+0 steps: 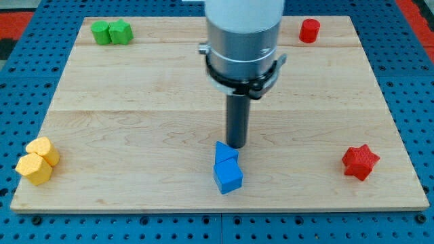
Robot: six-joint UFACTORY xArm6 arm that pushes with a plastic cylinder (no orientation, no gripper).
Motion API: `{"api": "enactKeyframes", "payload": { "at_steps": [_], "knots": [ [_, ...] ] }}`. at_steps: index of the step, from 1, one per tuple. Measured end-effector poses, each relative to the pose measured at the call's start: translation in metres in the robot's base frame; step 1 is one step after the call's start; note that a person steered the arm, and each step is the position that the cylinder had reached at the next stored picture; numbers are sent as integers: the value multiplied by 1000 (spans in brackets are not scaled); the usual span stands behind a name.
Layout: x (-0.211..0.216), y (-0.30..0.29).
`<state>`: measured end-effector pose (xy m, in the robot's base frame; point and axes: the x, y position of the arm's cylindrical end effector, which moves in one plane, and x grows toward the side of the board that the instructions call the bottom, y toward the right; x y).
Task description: Slide the red star towards the top right
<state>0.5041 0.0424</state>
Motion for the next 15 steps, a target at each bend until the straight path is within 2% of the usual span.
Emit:
{"api": "enactKeyframes", "payload": {
  "at_steps": [1, 3, 4, 6, 7, 8, 10, 12, 15],
  "knots": [
    [12, 67],
    [91, 87],
    [95, 147],
    [29, 194],
    [-6, 194],
    [-15, 183],
    [4, 153],
    [-43, 139],
    [-74, 90]
  ]
}}
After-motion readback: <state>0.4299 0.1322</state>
